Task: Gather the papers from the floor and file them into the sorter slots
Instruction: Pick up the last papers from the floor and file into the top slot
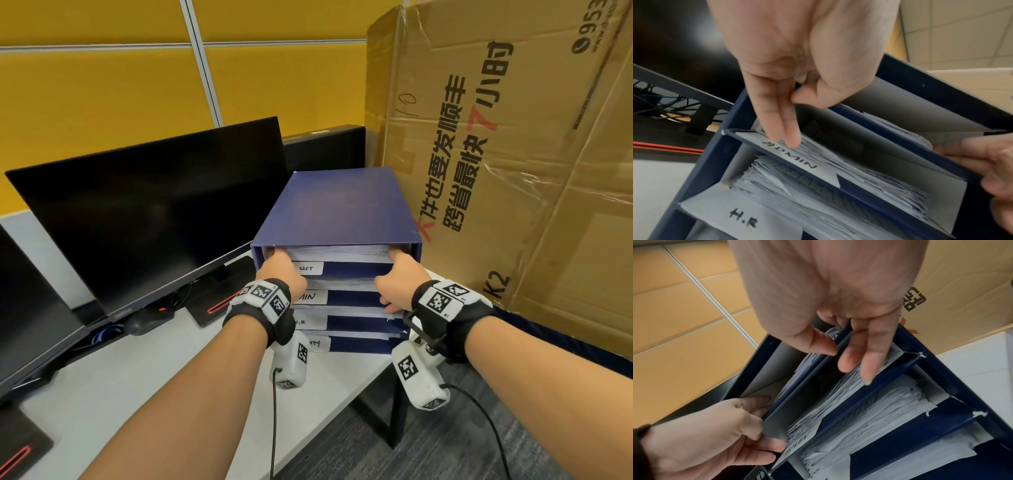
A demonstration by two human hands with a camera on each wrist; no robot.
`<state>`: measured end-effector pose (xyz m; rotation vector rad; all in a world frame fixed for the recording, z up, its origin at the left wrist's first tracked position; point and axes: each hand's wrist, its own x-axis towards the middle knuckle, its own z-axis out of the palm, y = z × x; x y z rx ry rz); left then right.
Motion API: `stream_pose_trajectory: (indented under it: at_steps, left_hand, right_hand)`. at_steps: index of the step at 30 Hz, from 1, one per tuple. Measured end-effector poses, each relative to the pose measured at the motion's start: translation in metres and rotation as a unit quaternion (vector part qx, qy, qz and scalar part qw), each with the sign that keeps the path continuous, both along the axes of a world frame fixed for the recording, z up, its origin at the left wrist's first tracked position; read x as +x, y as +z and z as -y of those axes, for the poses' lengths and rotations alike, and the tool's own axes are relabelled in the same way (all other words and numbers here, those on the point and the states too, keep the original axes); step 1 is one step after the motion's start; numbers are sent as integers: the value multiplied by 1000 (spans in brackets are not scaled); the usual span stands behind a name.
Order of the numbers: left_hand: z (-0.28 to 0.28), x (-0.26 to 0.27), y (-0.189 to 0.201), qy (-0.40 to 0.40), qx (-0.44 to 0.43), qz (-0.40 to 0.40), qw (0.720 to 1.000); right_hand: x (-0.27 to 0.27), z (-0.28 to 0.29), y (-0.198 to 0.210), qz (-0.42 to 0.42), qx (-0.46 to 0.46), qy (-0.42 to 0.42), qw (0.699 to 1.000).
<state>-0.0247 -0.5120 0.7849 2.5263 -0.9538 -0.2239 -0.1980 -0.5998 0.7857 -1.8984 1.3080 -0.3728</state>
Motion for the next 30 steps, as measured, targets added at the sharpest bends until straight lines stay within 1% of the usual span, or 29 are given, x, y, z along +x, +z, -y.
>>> stream_pose_trajectory:
  at_steps: [3,5,8,10,12,14,16,20,25,30]
  left_hand:
    - [1,2,-3,1,-10,-30,999]
    - [1,1,-2,3,-38,-56,998]
    - [-2,2,0,7,-31,-60,998]
    - [-3,4,-1,3,-59,-65,996]
    - [-5,5,1,-5,-62,-51,997]
    - [-11,3,7,-16,-35,-28,999]
    - [-17,2,11,-27,-5,-24,999]
    - [-21,2,17,-36,17,-13,999]
    - [-26,2,17,-37,-12,-9,999]
    - [-37,-1,20,-15,-43,35,998]
  right_hand:
    - [-2,-1,-1,5,-12,5,1000]
    - [-3,-2,-3,9,-30,10,999]
    - [-5,-4,-4,0,-61,17,998]
    - [-7,-5,-4,-11,-73,18,997]
    - [-10,-6,-3,-20,-89,19,996]
    - [-12,-8,-2,-34,-104,23,994]
    - [-16,-10,-1,-51,-114,28,992]
    - [-18,-13,4,-77,-121,38,989]
    - [-16,-15,6,-80,-118,36,989]
    - [-18,-24,5,-111,-161,71,978]
